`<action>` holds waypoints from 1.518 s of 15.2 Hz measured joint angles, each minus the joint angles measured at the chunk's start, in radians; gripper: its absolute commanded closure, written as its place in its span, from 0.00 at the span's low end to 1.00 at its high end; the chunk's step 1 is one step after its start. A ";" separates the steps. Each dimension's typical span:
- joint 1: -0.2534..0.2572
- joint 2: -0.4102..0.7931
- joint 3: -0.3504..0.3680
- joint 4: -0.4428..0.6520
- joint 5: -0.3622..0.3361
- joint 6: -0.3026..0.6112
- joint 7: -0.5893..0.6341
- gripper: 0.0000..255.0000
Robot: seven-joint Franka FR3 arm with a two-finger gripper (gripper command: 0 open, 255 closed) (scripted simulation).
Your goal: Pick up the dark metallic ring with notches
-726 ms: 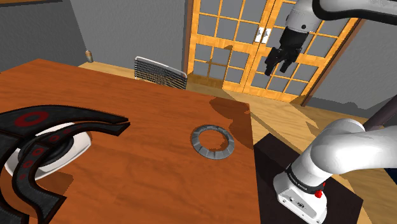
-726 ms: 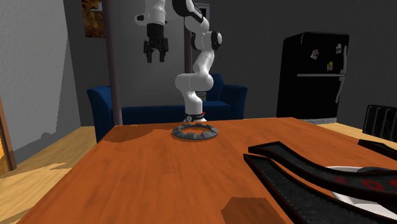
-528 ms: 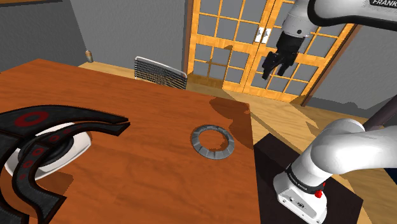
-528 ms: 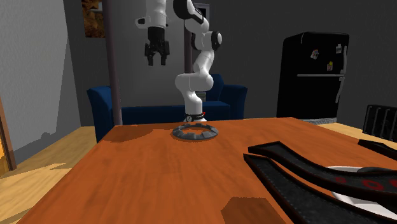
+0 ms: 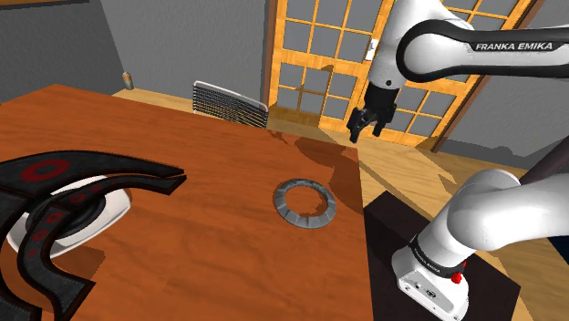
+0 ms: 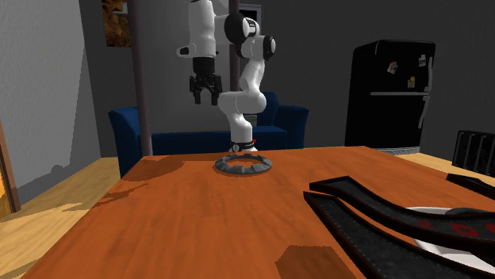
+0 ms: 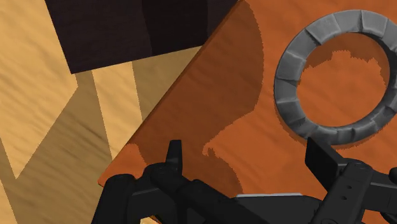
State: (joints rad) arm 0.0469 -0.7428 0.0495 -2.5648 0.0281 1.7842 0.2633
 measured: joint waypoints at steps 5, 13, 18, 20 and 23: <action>0.034 0.094 0.064 -0.072 0.052 0.122 0.070 0.00; 0.087 0.305 0.157 -0.115 0.126 0.312 0.171 0.00; 0.087 0.378 0.169 -0.141 0.131 0.406 0.175 0.00; 0.086 0.404 0.172 -0.152 0.130 0.443 0.175 0.00; 0.086 0.416 0.174 -0.162 0.131 0.465 0.175 1.00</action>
State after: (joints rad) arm 0.1328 -0.3273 0.2233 -2.7265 0.1590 2.2488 0.4379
